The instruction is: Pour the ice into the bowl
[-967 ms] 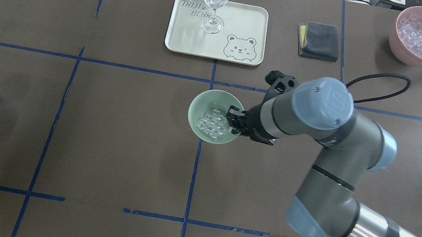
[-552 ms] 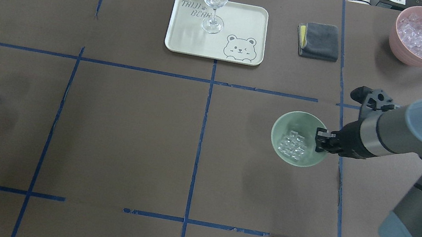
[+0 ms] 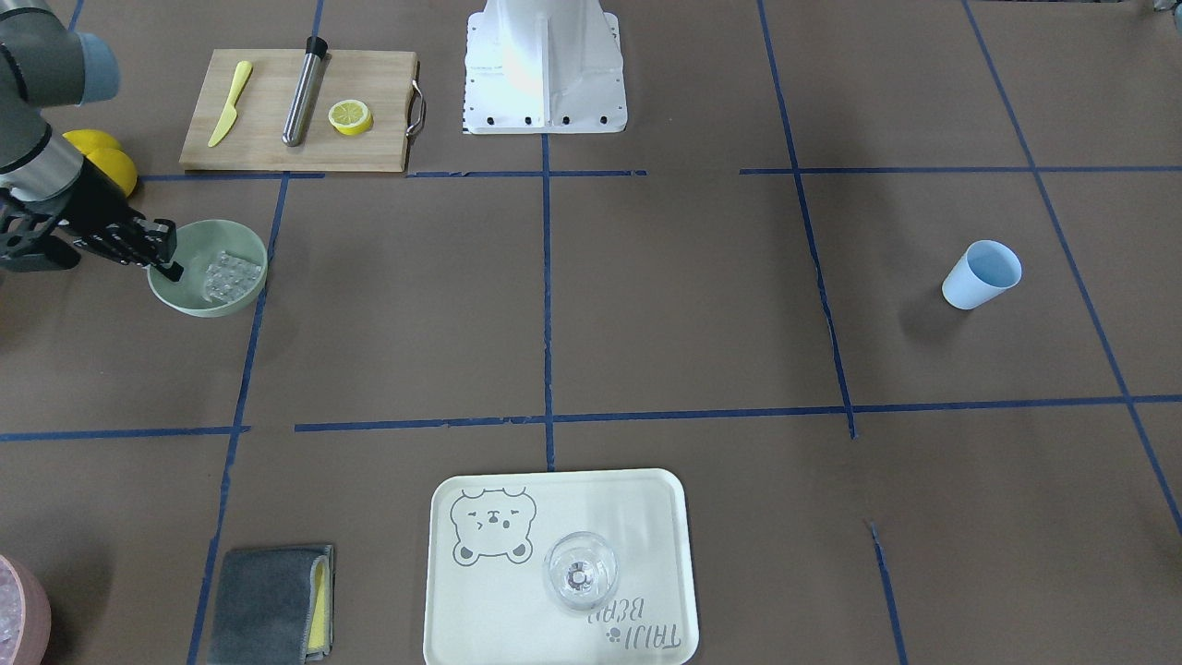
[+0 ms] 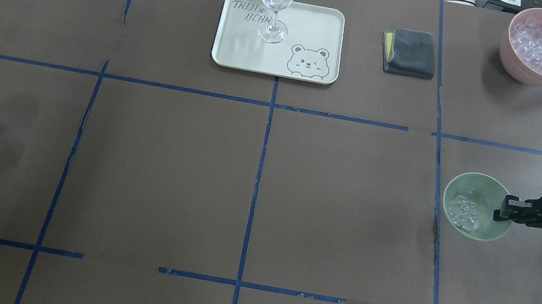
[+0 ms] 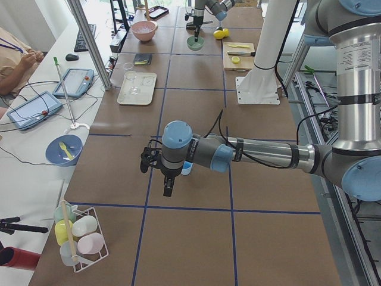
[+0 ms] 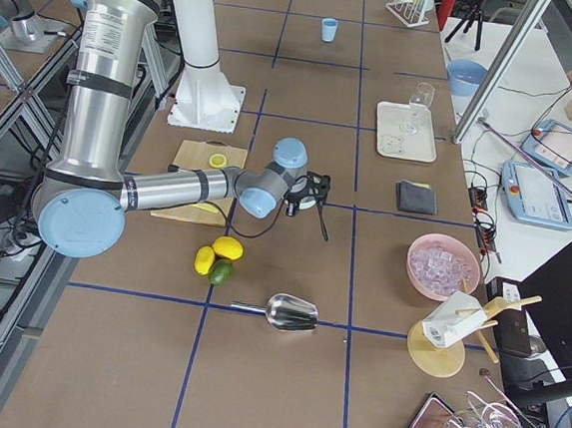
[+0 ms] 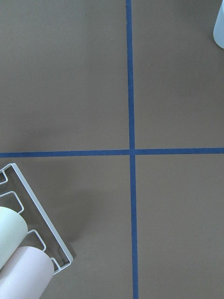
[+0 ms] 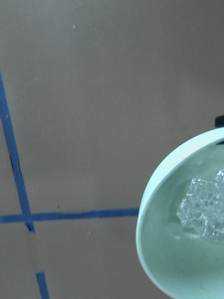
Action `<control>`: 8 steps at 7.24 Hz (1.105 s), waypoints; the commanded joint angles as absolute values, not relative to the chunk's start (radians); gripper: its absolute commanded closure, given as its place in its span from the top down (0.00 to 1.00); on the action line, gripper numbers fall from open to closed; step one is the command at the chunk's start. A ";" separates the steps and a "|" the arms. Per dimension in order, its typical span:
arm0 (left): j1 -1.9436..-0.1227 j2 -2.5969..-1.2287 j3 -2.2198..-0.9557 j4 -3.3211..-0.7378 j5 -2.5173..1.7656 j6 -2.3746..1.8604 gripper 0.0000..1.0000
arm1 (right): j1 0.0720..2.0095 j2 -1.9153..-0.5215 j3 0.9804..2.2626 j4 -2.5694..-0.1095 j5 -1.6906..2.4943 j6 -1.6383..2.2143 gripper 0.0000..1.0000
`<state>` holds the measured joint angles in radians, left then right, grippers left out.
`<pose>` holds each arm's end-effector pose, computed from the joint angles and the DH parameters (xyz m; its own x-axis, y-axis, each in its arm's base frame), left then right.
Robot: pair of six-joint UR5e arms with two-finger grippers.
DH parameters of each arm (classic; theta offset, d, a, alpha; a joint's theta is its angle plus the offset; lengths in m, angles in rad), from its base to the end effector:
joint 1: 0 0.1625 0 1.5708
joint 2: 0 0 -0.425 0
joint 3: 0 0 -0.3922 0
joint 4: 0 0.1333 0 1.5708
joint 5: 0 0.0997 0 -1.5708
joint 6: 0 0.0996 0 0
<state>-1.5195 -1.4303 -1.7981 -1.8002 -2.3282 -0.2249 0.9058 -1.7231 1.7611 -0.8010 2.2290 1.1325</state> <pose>-0.0418 -0.4512 0.5871 0.7076 0.0326 -0.7059 0.1119 0.9812 0.1575 -0.2228 -0.4014 0.5501 0.5346 0.1376 0.8339 -0.1357 0.9878 -0.0760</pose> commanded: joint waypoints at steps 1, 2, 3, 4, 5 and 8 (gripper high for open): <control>-1.519 -1.431 -1.798 -1.805 -2.329 -0.222 1.00 | 1.025 -1.714 1.613 -0.743 2.391 1.039 0.00; -1.519 -1.430 -1.801 -1.805 -2.329 -0.222 1.00 | 1.025 -1.672 1.596 -0.744 2.390 1.045 0.00; -1.519 -1.430 -1.805 -1.805 -2.329 -0.222 1.00 | 1.025 -1.671 1.597 -0.745 2.388 1.046 0.00; -1.519 -1.430 -1.807 -1.805 -2.329 -0.222 1.00 | 1.023 -1.672 1.595 -0.749 2.387 1.046 0.00; -1.519 -1.430 -1.807 -1.805 -2.329 -0.222 1.00 | 1.020 -1.672 1.559 -0.743 2.384 1.043 0.00; -1.519 -1.430 -1.810 -1.805 -2.329 -0.222 1.00 | 0.977 -1.669 1.552 -0.742 2.364 1.040 0.54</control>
<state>-1.5186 -1.4297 -1.8092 -1.8055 -2.3286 -0.2224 0.9865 -1.6689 1.5546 -0.7442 2.3675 1.0427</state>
